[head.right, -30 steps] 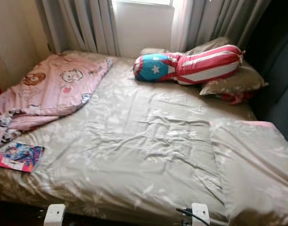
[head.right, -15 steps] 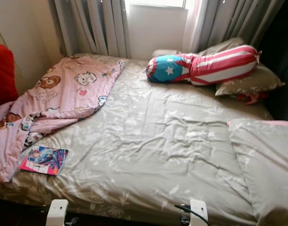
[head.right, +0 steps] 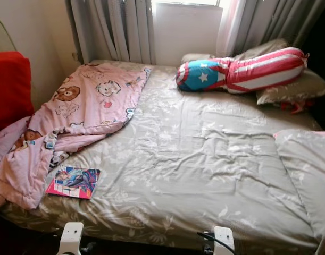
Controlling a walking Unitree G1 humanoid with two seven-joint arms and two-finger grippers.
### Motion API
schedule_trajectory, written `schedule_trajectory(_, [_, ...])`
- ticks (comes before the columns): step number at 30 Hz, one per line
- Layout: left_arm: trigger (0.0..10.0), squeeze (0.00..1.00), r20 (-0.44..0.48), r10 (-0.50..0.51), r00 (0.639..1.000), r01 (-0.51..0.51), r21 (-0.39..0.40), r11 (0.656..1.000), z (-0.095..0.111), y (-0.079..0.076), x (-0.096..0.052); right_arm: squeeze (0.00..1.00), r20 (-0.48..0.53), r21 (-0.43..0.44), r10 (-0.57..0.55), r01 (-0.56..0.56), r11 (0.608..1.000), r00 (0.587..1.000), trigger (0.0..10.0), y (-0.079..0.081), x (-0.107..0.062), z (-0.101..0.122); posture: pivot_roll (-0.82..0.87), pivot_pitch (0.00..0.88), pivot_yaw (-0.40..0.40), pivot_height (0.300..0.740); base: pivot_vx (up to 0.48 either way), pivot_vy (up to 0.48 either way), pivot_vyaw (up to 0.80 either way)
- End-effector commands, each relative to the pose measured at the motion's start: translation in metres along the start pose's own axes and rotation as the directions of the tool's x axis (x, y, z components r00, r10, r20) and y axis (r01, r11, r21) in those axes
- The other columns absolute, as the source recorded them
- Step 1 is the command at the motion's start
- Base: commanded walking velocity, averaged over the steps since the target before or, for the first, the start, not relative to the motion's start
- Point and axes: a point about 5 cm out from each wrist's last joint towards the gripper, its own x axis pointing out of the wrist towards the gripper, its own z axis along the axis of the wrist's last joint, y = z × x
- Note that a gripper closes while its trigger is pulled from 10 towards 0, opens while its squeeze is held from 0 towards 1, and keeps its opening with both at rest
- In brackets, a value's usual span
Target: Clean up the room
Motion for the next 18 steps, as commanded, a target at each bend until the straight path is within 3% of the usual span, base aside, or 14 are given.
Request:
schedule_trajectory(1, [10.0, 0.00, -0.007, 0.023, 1.000, -0.023, 0.022, 0.999, 0.0006, 0.0080, -0.0003, 0.00, 0.016, -0.002, 0.017, -0.017, 1.000, 1.000, 10.0, 0.0068, 0.0016, 0.0059, 0.02, 0.000, -0.038, 0.740, 0.000, 0.398, 0.00])
schedule_trajectory(18, [10.0, 0.00, -0.013, 0.031, 0.999, -0.031, 0.020, 0.999, -0.0017, 0.0095, -0.0009, 0.00, 0.011, -0.012, 0.017, -0.017, 1.000, 1.000, 10.0, 0.0061, 0.0013, 0.0040, 0.02, 0.000, -0.042, 0.740, 0.000, 0.397, 0.00])
